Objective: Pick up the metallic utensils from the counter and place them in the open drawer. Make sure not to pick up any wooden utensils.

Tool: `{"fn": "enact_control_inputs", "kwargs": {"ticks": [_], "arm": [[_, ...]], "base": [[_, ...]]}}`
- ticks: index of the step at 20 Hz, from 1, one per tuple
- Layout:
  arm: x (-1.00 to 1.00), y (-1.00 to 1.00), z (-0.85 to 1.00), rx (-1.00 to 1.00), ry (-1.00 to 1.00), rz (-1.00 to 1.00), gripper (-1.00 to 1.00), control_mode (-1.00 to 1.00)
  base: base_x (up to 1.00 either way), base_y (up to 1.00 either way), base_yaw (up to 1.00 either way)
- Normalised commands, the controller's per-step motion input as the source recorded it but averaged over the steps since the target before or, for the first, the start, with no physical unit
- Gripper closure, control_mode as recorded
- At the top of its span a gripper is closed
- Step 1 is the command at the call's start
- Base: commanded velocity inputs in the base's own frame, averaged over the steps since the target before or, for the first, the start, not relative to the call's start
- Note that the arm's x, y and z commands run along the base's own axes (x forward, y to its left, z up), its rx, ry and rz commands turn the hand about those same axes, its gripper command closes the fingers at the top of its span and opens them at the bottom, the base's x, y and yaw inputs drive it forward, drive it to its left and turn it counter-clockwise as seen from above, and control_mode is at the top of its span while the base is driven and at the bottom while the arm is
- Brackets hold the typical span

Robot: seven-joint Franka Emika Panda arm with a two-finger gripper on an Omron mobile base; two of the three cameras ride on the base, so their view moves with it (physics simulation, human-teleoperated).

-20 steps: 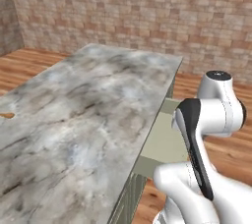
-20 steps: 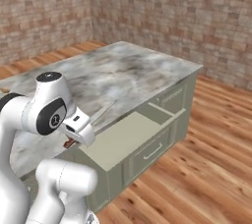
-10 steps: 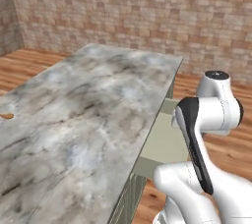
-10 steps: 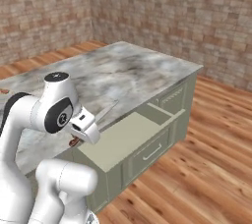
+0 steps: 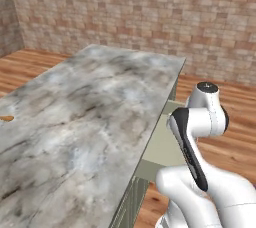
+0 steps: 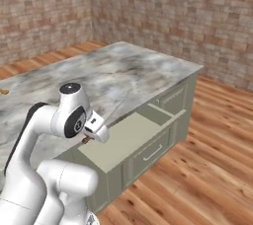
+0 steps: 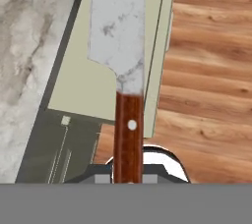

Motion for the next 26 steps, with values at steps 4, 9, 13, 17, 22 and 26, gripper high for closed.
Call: {"fn": "enact_control_inputs", "kwargs": {"ticks": [4,9,13,17,22,26], "arm": [[0.69,-0.24,-0.31,0.01,0.00,0.00,1.00,-1.00],[0.57,-0.40,-0.38,0.02,0.00,0.00,1.00,-1.00],[0.34,-0.47,-0.42,0.09,0.02,0.00,1.00,-1.00],[0.46,-0.40,-0.57,0.02,0.04,-0.04,1.00,-1.00],[0.49,-0.20,-0.36,0.01,0.01,-0.08,1.00,-1.00],[0.35,-0.02,-0.12,0.00,0.01,-0.06,1.00,-1.00]], "base": [[0.00,0.00,0.00],[0.00,0.00,0.00],[0.00,0.00,0.00],[0.00,0.00,0.00],[0.00,0.00,0.00],[0.00,0.00,0.00]]}}
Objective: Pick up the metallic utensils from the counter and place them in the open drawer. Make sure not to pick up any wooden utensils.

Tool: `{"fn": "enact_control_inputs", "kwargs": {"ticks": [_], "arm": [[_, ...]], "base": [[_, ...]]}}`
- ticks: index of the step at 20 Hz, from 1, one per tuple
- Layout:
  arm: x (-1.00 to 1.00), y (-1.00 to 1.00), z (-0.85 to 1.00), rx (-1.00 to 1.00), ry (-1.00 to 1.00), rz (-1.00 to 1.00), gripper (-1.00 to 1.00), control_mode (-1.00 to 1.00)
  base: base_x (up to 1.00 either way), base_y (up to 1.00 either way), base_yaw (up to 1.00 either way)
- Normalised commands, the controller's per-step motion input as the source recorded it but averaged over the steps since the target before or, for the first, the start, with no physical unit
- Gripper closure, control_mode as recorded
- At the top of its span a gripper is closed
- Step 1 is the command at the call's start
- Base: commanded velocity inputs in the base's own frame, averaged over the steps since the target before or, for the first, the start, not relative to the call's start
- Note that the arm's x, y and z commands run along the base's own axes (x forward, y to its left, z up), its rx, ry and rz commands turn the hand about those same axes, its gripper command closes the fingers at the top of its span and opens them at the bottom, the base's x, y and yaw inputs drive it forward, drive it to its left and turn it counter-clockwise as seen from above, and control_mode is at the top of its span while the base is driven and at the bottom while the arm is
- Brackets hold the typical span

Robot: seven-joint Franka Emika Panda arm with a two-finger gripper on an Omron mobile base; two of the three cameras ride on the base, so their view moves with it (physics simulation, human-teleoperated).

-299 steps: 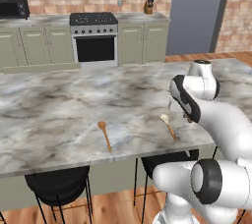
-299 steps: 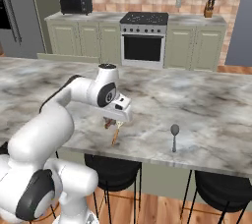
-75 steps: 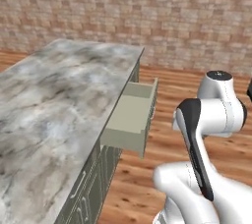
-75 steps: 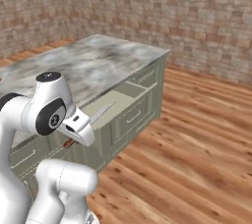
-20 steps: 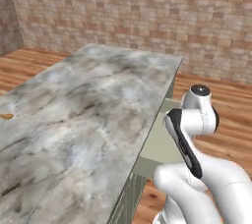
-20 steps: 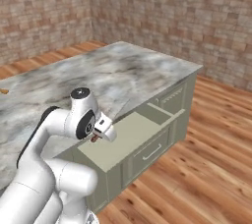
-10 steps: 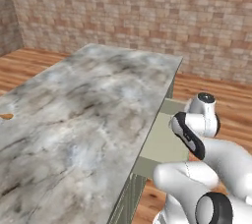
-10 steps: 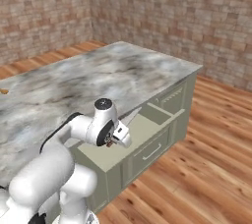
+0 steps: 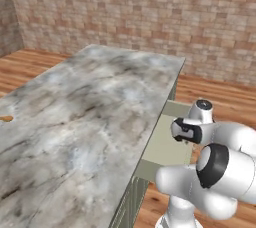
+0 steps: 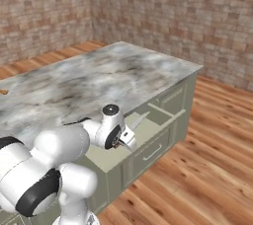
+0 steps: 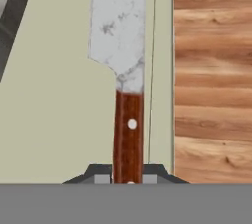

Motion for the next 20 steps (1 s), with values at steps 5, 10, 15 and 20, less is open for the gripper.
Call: {"fn": "enact_control_inputs", "kwargs": {"ticks": [5,10,15,20], "arm": [[0.12,-0.07,-0.27,0.00,0.12,-0.07,1.00,-1.00],[0.11,-0.39,-0.49,0.00,0.22,-0.08,1.00,-1.00],[0.07,-0.43,-0.48,0.00,0.20,-0.06,1.00,-1.00],[0.00,-0.51,-0.34,0.00,0.14,-0.03,1.00,-1.00]], "base": [[0.00,0.00,0.00],[0.00,0.00,0.00],[0.00,0.00,0.00],[0.00,0.00,0.00]]}}
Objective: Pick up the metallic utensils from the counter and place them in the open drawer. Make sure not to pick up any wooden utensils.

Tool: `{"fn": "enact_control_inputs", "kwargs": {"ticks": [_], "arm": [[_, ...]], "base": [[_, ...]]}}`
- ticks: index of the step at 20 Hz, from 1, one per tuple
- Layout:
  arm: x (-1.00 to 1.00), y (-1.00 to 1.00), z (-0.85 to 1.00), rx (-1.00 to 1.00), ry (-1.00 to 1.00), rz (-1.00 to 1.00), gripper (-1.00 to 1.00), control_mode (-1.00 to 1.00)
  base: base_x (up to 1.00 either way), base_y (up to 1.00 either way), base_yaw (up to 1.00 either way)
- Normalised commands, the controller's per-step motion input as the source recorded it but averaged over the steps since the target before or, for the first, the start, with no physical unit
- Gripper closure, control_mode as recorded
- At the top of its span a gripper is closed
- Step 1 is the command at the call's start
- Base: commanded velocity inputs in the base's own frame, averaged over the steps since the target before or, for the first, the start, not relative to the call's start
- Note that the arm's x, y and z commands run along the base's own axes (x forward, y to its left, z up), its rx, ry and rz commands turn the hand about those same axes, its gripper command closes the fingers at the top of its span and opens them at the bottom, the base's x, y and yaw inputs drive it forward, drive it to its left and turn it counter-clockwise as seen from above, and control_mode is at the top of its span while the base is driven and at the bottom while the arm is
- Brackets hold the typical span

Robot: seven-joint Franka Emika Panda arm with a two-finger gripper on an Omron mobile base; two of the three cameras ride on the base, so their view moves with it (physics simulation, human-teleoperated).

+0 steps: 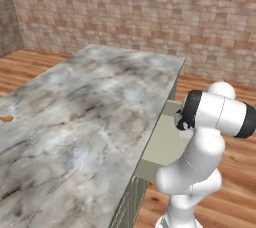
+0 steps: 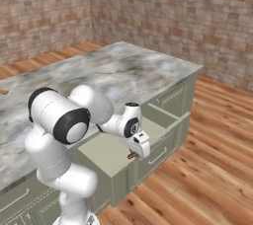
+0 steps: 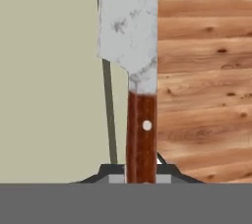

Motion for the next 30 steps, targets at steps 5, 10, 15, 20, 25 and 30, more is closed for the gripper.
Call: {"fn": "enact_control_inputs", "kwargs": {"ticks": [5,10,15,20,25,30], "arm": [[-0.01,-0.63,-0.19,0.02,0.05,0.00,1.00,-1.00],[-0.12,-0.93,-0.29,0.05,0.06,0.00,1.00,-1.00],[-0.07,-0.11,0.29,0.02,-0.17,0.03,1.00,-1.00],[0.11,0.34,0.71,0.00,-0.09,0.04,1.00,-1.00],[0.70,0.57,0.06,0.00,-0.03,0.00,1.00,-1.00],[0.88,0.26,-0.35,0.00,0.00,0.00,1.00,-1.00]], "base": [[0.00,0.00,0.00],[0.00,0.00,0.00],[0.00,0.00,0.00],[0.00,0.00,0.00],[0.00,0.00,0.00],[0.00,0.00,0.00]]}}
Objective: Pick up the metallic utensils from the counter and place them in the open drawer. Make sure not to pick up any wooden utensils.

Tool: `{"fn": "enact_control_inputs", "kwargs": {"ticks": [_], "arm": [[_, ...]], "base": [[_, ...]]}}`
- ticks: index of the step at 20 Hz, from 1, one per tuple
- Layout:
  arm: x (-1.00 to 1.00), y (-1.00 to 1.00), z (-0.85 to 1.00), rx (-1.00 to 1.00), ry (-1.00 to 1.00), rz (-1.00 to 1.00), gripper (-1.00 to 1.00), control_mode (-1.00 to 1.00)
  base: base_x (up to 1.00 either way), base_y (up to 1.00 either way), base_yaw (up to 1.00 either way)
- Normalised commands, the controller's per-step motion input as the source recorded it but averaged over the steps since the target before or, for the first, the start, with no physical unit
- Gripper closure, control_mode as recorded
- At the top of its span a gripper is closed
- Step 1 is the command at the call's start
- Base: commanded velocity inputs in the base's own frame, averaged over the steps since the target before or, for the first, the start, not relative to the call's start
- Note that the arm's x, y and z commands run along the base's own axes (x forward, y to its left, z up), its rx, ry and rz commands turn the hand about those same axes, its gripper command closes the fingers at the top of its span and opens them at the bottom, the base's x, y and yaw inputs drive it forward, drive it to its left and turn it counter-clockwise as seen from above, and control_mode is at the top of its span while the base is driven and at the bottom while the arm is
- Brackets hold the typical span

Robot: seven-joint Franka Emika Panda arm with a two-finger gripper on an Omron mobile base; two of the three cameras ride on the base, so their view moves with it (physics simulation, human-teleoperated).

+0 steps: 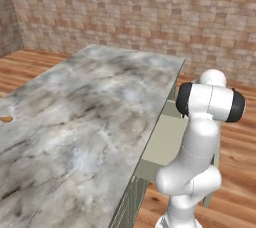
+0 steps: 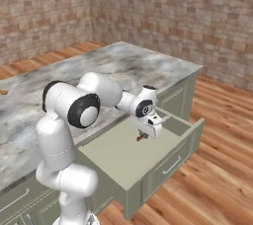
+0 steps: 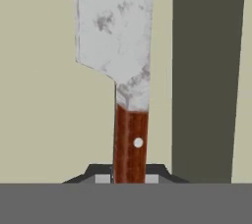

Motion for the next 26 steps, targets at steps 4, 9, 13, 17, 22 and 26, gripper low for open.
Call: {"fn": "enact_control_inputs", "kwargs": {"ticks": [4,9,13,17,22,26], "arm": [[0.55,0.00,-0.61,0.00,0.00,0.00,1.00,-1.00],[0.56,0.00,-0.54,0.00,0.00,0.00,1.00,-1.00],[0.51,0.00,-0.59,-0.01,-0.03,0.00,1.00,-1.00],[0.36,0.00,-0.78,-0.03,-0.07,0.00,1.00,-1.00],[0.34,0.00,-0.59,0.00,-0.04,0.00,1.00,-1.00],[0.08,0.00,-0.32,0.02,0.00,0.00,1.00,-1.00]], "base": [[0.00,0.00,0.00],[0.00,0.00,0.00],[0.00,0.00,0.00],[0.00,0.00,0.00],[0.00,0.00,0.00],[0.00,0.00,0.00]]}}
